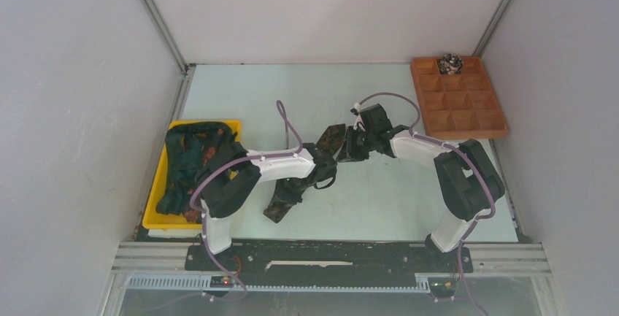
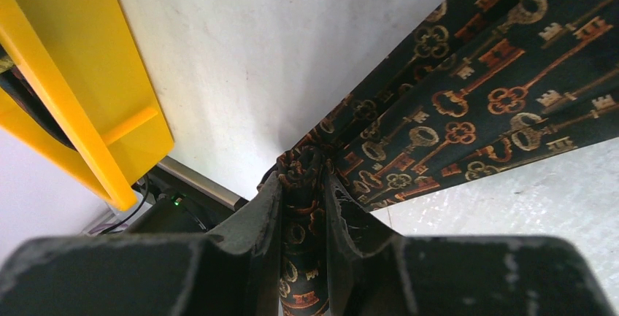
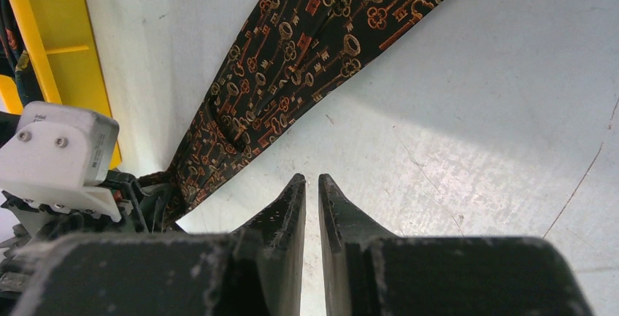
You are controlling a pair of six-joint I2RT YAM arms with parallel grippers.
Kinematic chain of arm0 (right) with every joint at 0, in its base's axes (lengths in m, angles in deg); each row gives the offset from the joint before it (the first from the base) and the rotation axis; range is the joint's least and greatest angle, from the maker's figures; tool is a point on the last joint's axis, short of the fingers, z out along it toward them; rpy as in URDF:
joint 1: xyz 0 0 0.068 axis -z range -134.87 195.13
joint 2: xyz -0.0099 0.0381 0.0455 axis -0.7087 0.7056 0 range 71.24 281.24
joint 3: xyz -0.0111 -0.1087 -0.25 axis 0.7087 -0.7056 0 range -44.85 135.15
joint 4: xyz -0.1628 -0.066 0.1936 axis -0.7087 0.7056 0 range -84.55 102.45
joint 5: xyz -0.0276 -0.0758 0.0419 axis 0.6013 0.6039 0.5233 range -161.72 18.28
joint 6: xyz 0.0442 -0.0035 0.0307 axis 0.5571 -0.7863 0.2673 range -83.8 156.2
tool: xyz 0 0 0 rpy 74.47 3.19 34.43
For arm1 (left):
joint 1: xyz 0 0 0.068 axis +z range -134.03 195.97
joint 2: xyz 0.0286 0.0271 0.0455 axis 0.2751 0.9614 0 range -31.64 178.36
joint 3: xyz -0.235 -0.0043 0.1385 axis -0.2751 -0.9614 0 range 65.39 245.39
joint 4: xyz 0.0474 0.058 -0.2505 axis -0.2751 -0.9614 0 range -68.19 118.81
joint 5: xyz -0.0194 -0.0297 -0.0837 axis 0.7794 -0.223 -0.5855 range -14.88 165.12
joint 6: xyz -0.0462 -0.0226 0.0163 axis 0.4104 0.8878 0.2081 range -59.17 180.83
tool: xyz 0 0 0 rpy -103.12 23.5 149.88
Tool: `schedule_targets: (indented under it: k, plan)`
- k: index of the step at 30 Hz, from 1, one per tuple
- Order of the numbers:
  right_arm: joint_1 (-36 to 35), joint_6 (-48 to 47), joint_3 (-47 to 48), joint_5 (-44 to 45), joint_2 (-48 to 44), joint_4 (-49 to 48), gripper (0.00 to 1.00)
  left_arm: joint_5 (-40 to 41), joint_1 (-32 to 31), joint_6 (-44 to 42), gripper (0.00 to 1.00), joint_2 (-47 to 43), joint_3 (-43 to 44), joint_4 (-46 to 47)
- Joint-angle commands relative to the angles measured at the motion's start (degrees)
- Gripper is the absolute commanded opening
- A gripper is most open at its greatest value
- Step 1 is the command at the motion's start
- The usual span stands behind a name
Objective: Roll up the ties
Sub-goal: Roll the tie at the center of the board.
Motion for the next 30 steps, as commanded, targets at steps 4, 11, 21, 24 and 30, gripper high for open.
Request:
schedule_targets:
  k: [4,11,21,24,30]
  plan:
    - [0.7,-0.5,-0.7,-0.4,-2.9,-1.9,0.15,-0.9,-0.4,-1.2,0.43,3.9,5.6,-2.6]
    - [0.7,-0.3,-1.5,1.1,-4.7,-2.2,0.15,-0.3,-0.4,-1.3,0.61,3.0,7.1,-3.5]
    - [0.5,-0.1,-2.9,4.0,-7.5,-3.1,0.15,0.5,-0.3,-2.1,0.83,-2.4,7.9,-2.6]
    - [0.3,-0.2,-3.1,5.0,-8.3,-3.1,0.15,0.7,-0.3,-2.3,0.84,-3.8,7.2,-2.0]
    - [-1.5,-0.6,-3.1,5.7,-9.7,-4.2,0.15,1.9,0.0,-2.5,0.84,-6.7,6.3,-1.6]
